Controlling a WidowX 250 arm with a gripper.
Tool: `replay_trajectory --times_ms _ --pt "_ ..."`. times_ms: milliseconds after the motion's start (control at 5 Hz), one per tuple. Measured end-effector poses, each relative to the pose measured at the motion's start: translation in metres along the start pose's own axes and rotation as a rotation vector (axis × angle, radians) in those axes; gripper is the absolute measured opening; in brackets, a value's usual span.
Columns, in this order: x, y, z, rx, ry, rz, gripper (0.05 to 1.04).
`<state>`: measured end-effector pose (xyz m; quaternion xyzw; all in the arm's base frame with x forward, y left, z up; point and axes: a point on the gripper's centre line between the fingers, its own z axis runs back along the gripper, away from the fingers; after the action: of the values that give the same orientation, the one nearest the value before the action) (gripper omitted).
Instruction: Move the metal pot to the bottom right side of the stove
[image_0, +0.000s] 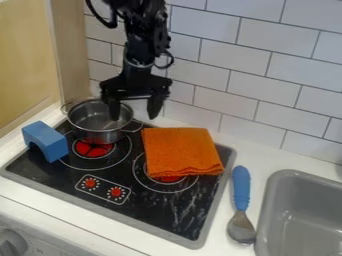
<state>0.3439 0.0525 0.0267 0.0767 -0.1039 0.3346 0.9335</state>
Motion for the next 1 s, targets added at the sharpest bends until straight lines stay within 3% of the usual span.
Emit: replay_trajectory --times_ms 200,400,600,1000 --pt "0.0 0.001 -0.003 0.008 0.003 0.006 0.938" --pt "-0.007 0.003 -0.016 0.042 0.045 -0.008 0.624" --pt "-0.002 0.001 -0.014 0.036 0.032 -0.001 0.4" --pt "0.001 0.008 -0.016 0.042 0.033 0.03 0.354"
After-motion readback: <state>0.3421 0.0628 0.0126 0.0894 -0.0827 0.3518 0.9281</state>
